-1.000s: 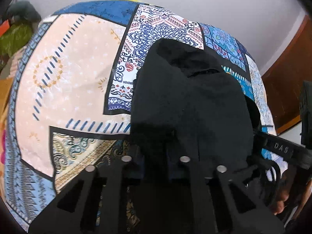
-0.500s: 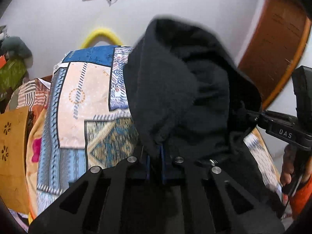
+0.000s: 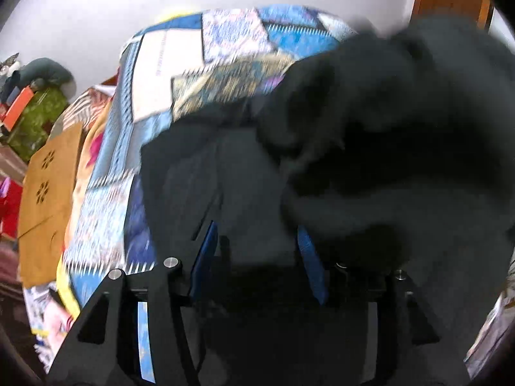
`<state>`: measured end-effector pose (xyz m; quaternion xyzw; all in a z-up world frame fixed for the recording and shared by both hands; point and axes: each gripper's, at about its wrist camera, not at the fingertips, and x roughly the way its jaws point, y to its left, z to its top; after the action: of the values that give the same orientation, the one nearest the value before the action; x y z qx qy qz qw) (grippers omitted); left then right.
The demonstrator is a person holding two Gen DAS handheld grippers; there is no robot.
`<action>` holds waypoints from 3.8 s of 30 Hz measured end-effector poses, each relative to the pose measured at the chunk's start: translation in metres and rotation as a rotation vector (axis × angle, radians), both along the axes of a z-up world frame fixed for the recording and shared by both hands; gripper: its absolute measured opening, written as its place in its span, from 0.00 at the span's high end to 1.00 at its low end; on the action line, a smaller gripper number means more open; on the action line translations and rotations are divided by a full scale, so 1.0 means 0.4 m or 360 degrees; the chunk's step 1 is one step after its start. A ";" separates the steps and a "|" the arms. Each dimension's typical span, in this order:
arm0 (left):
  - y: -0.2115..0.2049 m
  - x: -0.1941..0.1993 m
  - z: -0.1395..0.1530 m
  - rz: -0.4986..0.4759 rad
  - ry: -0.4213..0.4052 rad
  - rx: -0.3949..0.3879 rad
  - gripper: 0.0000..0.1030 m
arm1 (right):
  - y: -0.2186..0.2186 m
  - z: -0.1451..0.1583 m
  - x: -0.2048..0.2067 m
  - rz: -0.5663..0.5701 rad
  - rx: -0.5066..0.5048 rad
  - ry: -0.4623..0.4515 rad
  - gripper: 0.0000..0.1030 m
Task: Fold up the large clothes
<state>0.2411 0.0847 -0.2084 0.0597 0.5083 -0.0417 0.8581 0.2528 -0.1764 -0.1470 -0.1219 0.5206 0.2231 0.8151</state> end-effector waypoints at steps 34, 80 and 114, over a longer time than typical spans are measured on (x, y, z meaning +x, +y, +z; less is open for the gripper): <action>-0.057 -0.066 0.009 0.0027 -0.0101 -0.0172 0.18 | 0.034 -0.019 -0.048 -0.0087 0.0172 0.0057 0.29; 0.229 -0.311 -0.038 0.0286 0.0174 -0.0690 0.89 | -0.251 -0.004 -0.149 -0.0342 0.0450 0.0115 0.93; 0.478 0.316 -0.093 0.0672 0.0019 -0.0824 0.85 | -0.185 -0.115 0.464 -0.0535 0.0577 0.0316 0.95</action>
<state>0.3674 0.2760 -0.2456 -0.2674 0.4868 0.0090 0.8315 0.4384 -0.2505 -0.1929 0.1368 0.5625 0.1849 0.7942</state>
